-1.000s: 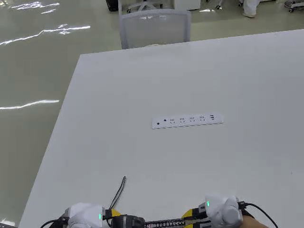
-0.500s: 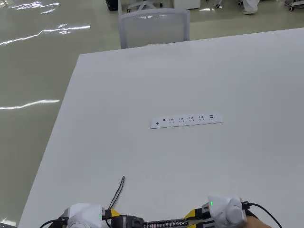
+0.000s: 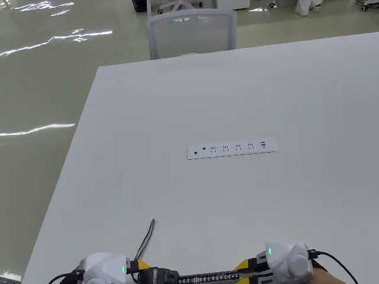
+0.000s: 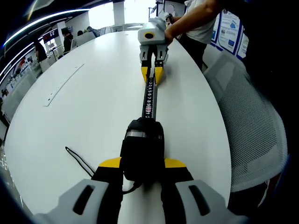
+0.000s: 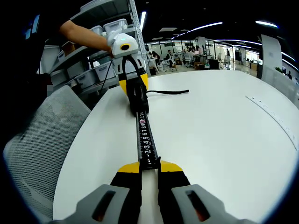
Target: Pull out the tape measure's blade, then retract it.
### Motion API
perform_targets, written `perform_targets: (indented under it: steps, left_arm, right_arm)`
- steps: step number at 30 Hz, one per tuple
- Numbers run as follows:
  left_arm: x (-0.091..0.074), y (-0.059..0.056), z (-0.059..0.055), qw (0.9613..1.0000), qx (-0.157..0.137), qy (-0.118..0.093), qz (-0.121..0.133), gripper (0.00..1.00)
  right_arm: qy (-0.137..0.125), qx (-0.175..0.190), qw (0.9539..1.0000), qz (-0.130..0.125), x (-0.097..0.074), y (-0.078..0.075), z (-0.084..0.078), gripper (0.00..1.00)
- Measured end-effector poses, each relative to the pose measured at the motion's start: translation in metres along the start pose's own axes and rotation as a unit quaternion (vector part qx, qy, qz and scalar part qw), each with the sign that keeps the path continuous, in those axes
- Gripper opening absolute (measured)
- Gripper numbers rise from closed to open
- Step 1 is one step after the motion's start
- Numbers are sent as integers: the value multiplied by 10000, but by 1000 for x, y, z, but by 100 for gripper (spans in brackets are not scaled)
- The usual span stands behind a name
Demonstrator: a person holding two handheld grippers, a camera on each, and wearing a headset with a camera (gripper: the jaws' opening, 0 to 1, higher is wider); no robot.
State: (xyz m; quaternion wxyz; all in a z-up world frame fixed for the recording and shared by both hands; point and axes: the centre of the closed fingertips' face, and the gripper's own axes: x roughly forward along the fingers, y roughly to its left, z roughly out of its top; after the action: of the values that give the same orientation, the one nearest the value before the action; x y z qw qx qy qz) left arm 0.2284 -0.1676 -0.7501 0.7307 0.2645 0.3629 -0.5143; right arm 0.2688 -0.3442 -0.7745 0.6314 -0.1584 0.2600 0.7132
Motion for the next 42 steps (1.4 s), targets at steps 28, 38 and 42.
perform_targets:
  steps: [28,38,42]
  left_arm:
    - [3,0,1,9999,28,86,-62,27]
    - [3,0,2,9999,25,115,-71,27]
    - [4,0,1,9999,15,115,-68,27]
  right_arm:
    - [12,115,9999,-98,-21,-5,-17,10]
    - [21,146,9998,-131,-28,-6,-23,10]
    - [34,180,9997,-153,-31,-7,-27,10]
